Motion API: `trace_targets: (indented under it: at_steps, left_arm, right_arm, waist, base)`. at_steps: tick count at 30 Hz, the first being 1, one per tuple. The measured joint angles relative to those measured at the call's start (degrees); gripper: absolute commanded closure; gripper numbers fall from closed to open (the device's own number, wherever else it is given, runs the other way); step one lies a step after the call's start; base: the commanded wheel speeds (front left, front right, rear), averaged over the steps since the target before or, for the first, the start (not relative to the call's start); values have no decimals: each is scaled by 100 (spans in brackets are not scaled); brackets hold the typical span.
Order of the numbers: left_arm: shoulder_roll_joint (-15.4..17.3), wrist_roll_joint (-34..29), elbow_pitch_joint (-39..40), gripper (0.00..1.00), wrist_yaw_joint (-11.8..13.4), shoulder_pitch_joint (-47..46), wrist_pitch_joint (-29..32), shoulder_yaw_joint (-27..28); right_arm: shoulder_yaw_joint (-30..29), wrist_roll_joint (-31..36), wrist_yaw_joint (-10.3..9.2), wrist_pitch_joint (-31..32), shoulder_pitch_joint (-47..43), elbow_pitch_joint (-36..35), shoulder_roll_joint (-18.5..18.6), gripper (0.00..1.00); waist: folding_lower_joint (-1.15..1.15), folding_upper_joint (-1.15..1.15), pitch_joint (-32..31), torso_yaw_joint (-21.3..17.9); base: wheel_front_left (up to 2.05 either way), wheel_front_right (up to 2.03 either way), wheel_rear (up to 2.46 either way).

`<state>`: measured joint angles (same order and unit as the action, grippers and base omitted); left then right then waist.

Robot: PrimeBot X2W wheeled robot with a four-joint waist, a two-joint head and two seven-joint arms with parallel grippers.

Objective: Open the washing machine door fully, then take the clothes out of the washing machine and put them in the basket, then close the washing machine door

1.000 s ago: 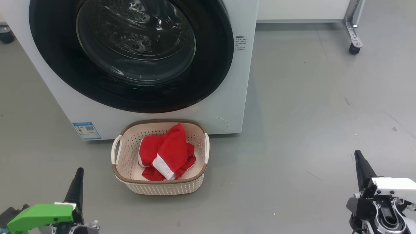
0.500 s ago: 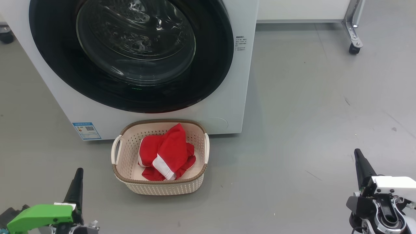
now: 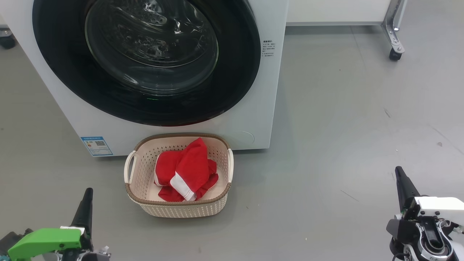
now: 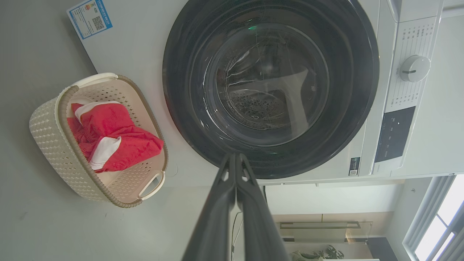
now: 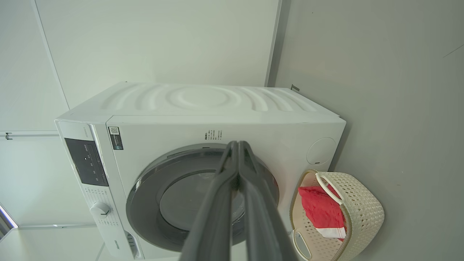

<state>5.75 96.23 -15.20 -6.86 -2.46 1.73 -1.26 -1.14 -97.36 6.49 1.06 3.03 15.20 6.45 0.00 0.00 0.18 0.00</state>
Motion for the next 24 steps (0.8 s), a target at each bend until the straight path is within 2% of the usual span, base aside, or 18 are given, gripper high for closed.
trace_targets:
  at_steps: [24]
  left_arm:
    - [-1,0,-36,100,-1,-13,5,25]
  right_arm:
    - [-14,0,12,15,4,30,-2,100]
  waist:
    - [0,0,-1,0]
  base:
    - [0,0,0]
